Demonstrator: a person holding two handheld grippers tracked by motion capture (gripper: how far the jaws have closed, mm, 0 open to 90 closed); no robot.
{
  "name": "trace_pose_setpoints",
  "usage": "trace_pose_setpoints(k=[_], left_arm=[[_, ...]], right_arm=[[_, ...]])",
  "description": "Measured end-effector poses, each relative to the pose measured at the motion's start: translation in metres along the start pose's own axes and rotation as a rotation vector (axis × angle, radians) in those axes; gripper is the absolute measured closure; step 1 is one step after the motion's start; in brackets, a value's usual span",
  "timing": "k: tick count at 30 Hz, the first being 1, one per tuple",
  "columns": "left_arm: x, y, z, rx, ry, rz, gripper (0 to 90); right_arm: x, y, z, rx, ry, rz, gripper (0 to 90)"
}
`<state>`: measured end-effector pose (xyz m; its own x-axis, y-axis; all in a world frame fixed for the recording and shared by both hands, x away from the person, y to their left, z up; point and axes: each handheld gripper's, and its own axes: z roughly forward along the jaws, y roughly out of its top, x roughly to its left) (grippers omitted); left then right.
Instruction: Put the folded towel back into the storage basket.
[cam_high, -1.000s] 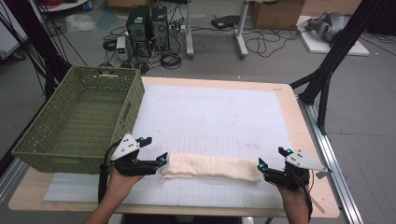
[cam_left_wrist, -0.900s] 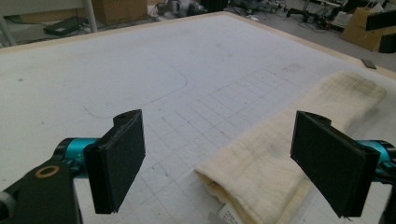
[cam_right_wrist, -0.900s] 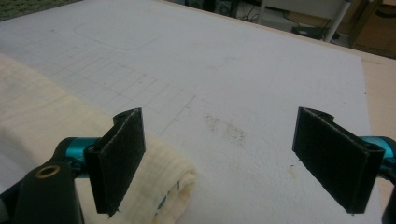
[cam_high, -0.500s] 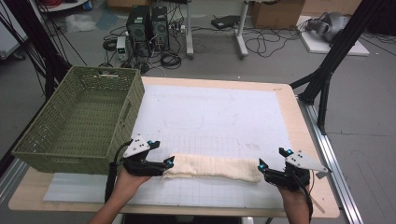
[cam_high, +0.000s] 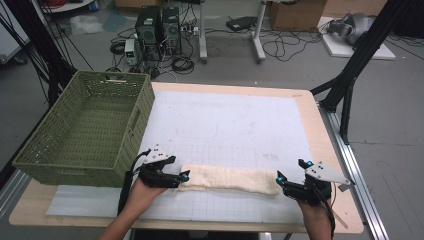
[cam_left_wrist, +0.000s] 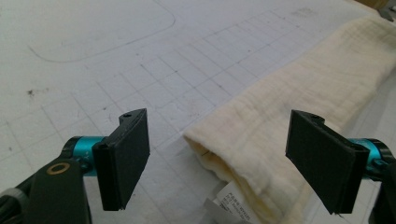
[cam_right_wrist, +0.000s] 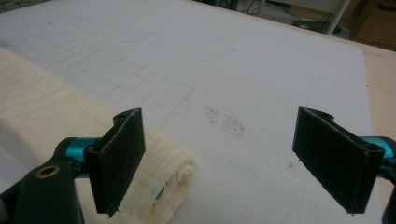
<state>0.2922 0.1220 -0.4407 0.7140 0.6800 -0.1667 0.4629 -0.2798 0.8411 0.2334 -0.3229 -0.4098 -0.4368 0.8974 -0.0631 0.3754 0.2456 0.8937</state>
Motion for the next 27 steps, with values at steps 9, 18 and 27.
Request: trace_pose_setpoints(k=[9,18,27], left_arm=[[0.001,-0.003,0.007,0.047,0.018,0.009,26.1],[-0.003,-0.005,0.012,0.100,0.025,0.047,32.9],[-0.006,-0.006,0.012,0.119,0.019,0.090,42.8]], right_arm=[[-0.003,-0.006,-0.005,0.011,-0.003,0.010,15.7],[-0.003,-0.007,-0.005,0.020,-0.004,0.009,15.7],[-0.002,-0.007,-0.002,0.027,0.005,-0.002,15.7]])
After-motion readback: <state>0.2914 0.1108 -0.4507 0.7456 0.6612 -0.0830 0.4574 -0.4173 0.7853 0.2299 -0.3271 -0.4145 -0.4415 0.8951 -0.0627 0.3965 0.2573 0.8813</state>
